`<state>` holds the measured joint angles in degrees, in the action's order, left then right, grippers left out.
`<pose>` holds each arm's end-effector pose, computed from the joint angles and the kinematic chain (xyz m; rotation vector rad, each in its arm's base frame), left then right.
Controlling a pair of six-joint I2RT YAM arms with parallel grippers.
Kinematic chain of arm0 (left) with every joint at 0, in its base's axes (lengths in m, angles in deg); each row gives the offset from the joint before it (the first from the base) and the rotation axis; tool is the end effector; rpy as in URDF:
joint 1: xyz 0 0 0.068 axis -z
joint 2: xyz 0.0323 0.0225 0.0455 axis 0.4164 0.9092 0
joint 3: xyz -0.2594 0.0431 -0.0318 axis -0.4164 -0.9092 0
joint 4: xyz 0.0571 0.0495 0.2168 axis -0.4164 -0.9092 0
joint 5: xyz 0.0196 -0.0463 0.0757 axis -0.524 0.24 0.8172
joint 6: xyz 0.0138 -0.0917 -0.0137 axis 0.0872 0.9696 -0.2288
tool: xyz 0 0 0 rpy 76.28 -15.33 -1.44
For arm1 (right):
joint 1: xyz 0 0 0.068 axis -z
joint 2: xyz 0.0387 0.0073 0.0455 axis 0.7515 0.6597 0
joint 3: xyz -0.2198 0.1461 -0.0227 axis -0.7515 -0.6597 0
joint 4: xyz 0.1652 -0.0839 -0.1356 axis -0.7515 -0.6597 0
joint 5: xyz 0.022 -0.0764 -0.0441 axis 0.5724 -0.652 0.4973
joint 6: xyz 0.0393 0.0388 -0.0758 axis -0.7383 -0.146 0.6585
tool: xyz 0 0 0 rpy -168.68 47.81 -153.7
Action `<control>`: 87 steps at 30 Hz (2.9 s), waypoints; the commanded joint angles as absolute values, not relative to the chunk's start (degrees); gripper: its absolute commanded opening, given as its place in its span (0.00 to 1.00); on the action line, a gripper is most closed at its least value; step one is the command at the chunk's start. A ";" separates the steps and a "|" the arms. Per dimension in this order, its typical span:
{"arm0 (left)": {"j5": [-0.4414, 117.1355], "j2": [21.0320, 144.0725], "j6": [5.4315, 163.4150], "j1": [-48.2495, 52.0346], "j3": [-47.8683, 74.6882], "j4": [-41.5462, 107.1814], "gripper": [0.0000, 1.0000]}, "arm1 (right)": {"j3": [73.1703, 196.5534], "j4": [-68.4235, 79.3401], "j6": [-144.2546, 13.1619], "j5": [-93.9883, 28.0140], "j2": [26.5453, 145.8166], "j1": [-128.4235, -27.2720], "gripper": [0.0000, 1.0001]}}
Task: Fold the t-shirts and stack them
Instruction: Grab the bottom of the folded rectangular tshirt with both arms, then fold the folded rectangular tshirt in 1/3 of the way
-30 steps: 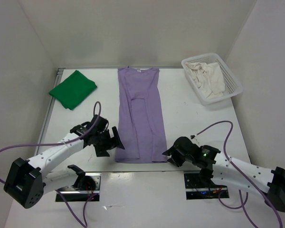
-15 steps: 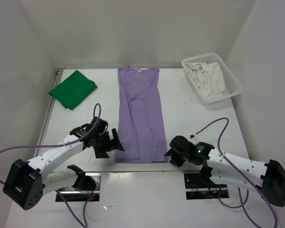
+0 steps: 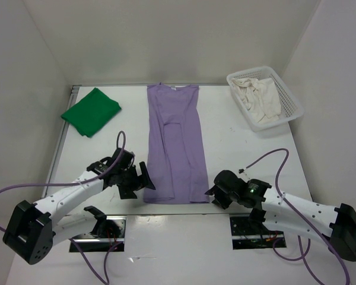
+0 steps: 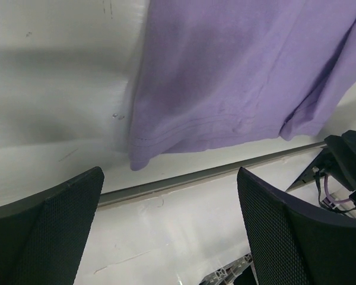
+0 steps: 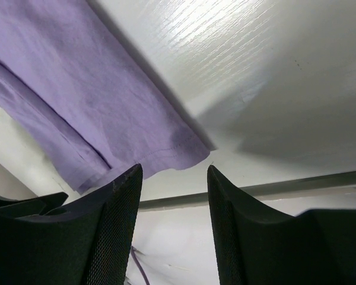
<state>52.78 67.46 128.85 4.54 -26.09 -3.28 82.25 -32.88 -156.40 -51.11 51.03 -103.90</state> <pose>0.1490 -0.1064 0.1537 -0.5759 2.7874 -0.7406 0.0889 0.1011 0.1319 1.0692 2.5735 0.6191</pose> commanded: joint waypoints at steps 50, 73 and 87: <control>47.80 67.44 134.72 4.22 -37.14 11.47 0.12 | 76.01 -24.88 -171.32 -51.09 56.60 -102.86 0.04; 45.34 70.94 128.66 -1.48 -12.09 -0.50 0.00 | 103.96 -32.46 -129.25 -48.56 62.03 -82.41 0.00; 47.89 103.53 119.96 -13.09 9.95 11.64 0.00 | 129.61 -20.14 -107.17 -45.37 100.60 -69.73 0.00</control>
<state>46.38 99.13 123.50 -12.18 5.21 8.30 124.02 -23.90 -113.21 -44.92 95.29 -71.24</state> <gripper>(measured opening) 0.038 0.008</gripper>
